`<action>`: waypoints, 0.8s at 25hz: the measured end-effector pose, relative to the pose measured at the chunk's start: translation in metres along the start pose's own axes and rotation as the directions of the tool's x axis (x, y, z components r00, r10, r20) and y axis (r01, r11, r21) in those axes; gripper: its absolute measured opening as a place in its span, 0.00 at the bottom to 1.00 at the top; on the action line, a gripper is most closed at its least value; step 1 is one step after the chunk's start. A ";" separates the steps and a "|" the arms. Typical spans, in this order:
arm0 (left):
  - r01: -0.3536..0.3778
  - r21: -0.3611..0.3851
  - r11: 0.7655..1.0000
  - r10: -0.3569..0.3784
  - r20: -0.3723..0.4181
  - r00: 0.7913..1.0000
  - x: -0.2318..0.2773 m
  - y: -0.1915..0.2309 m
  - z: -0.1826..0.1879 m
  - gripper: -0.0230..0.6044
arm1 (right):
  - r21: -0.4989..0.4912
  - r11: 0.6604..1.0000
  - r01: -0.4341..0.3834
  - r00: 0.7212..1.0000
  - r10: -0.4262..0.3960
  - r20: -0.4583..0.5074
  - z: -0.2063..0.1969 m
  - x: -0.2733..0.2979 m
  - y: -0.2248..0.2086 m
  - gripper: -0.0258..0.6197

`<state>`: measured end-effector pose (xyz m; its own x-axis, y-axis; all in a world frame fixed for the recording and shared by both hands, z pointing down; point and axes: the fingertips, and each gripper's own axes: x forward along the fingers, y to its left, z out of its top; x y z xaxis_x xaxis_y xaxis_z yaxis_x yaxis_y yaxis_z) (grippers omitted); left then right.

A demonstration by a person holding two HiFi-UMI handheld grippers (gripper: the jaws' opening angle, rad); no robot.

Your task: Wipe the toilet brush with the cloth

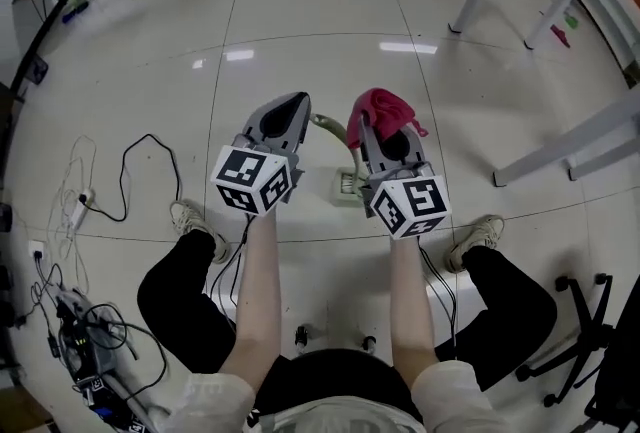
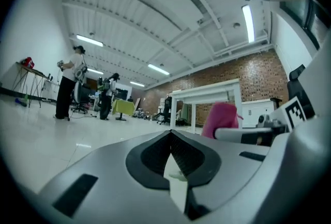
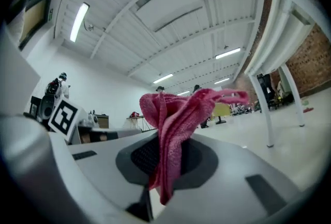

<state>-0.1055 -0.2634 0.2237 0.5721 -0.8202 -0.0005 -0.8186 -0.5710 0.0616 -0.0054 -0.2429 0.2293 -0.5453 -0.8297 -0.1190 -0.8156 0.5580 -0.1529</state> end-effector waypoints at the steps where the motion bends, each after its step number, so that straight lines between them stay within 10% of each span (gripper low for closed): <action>1: -0.001 -0.003 1.000 0.001 -0.028 1.000 0.006 0.001 -0.004 0.04 | 0.010 1.000 -0.022 1.000 0.022 0.012 0.008 0.007 0.005 0.09; 9: 0.007 -0.087 0.996 -0.021 -0.160 0.987 0.007 -0.005 -0.046 0.04 | 0.057 0.992 -0.114 0.991 0.117 -0.068 -0.002 0.042 0.035 0.09; 20: 0.008 -0.080 0.997 -0.019 -0.141 0.990 -0.006 -0.008 -0.047 0.04 | 0.059 0.998 -0.023 0.989 0.032 -0.146 -0.041 0.023 0.011 0.09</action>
<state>-0.1003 -0.2527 0.2698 0.5888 -0.7962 0.1394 -0.8076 -0.5727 0.1408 -0.0342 -0.2562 0.2654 -0.5933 -0.8047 0.0205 -0.7899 0.5770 -0.2076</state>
